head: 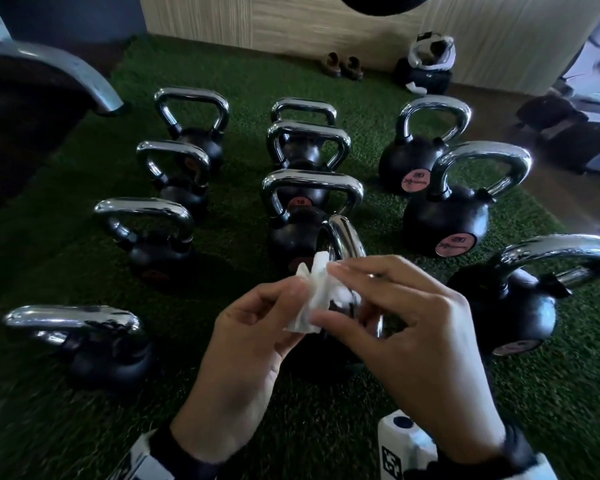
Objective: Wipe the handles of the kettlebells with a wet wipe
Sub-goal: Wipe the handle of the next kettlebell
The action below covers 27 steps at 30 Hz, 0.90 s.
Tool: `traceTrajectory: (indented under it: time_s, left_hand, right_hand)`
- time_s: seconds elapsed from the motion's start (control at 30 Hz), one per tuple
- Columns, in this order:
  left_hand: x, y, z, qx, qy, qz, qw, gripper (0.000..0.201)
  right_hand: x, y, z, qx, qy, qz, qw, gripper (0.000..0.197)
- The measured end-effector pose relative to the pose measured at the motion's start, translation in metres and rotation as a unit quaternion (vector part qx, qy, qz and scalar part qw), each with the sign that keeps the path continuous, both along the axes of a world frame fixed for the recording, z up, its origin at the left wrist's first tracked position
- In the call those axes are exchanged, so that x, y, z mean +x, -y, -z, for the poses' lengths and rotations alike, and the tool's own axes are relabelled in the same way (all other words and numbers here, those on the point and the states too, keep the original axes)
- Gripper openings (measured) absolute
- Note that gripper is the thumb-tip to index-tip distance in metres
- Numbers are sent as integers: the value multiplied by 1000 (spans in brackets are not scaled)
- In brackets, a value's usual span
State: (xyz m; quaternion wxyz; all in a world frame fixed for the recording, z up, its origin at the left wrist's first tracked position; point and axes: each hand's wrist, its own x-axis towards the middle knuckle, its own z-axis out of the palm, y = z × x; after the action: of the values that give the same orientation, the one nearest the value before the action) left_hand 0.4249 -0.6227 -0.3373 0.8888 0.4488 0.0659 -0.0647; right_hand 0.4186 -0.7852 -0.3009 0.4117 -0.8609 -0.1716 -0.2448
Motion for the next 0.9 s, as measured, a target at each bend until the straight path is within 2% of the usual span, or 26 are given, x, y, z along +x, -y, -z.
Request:
traceTrajectory:
  time_s: [0.07,0.17,0.23,0.3,0.33,0.4,0.47,0.5,0.57,0.6,0.63,0.73,0.8,0.9]
  left_hand:
    - [-3,3,-7,20,19,25,999,36]
    - [-5,5,-13,106,57,56,991,44]
    - [-4,6,-11,165,94,54,980,43]
    - [0,6,1,218,137,26,966,27]
    - [4,3,11,267,154,8,951,29]
    - [12,0,36,411,194,17,891,70]
    - [14,3,52,537,199,115,812,95]
    - [14,8,61,595,199,156,763,104]
    - [11,23,74,690,211,161,674,125]
    - [11,32,80,715,212,134,653,134]
    - [11,39,86,721,207,102,653,141]
    - [19,55,100,695,192,27,692,145]
    - [28,58,107,679,203,-14,705,134]
    - [38,55,116,660,253,-57,705,115]
  right_hand:
    - [0,-2,-2,64,-34,-15,997,42]
    - [0,0,1,125,-66,-4,990,35]
    - [0,4,3,139,-62,11,988,30]
    - [0,14,4,189,-63,25,980,31]
    - [0,21,6,221,-62,35,973,31]
    - [1,37,11,273,-63,67,958,29]
    - [0,52,19,291,-85,99,948,29]
    - [-1,57,23,292,-102,109,944,29]
    - [-2,63,31,290,-133,123,940,30]
    - [-2,65,35,290,-144,128,937,31]
    - [-2,65,38,291,-153,132,935,31]
    - [0,68,51,293,-168,137,931,31]
    - [3,69,60,294,-175,141,929,31]
    - [6,72,70,291,-190,144,926,29]
